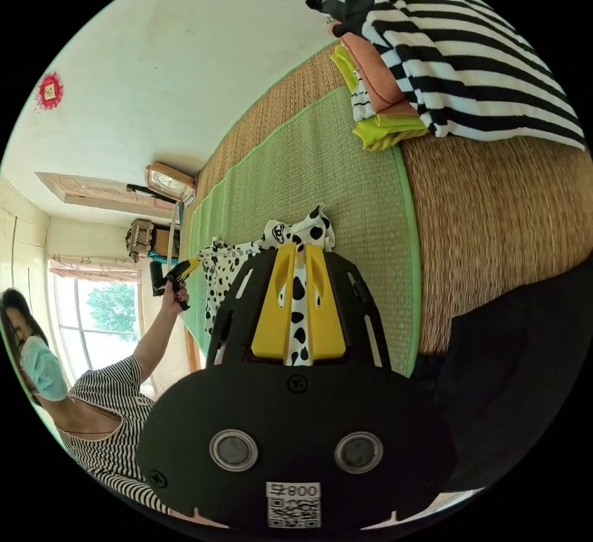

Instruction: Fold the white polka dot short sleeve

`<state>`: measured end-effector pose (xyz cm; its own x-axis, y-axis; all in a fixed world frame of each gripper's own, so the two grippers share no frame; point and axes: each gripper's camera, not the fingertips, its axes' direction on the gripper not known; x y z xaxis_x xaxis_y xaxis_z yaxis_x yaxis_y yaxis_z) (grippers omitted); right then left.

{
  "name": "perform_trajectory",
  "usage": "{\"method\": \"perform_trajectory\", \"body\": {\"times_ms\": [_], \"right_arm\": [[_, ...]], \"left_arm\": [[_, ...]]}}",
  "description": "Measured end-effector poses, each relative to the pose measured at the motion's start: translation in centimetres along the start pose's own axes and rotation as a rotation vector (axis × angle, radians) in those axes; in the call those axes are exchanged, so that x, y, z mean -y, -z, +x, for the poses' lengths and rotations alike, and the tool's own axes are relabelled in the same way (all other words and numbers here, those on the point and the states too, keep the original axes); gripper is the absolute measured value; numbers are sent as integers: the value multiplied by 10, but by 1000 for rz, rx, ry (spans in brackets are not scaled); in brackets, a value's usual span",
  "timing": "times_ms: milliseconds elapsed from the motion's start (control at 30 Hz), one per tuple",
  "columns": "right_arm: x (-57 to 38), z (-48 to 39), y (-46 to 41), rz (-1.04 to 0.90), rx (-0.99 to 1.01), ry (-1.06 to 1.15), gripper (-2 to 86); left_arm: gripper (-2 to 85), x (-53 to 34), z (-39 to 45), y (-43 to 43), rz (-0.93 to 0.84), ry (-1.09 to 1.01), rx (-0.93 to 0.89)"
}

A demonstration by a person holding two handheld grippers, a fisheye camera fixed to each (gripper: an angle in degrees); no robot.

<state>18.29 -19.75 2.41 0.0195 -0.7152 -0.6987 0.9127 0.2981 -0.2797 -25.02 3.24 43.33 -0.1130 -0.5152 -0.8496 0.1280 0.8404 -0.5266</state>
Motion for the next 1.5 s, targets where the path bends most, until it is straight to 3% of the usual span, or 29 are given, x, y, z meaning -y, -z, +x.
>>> {"method": "perform_trajectory", "body": {"times_ms": [133,333,667,833,1300,1500], "right_arm": [[-16,-25,6,95,-51,56,31],[-36,-107,-74,11,-216,279,54],[-43,-189,-188,-77,-418,470,67],[-47,-200,-215,-75,-503,484,53],[-61,-214,-194,70,-441,469,0],[-42,-199,-215,-11,-474,420,5]], "left_arm": [[52,-16,34,3,100,-122,62],[58,-22,94,-76,-92,-341,191],[45,-7,138,-163,-168,-492,317],[21,-4,136,-182,-176,-481,347],[6,-5,147,-175,-31,-520,308],[13,12,126,-203,-96,-466,354]]}}
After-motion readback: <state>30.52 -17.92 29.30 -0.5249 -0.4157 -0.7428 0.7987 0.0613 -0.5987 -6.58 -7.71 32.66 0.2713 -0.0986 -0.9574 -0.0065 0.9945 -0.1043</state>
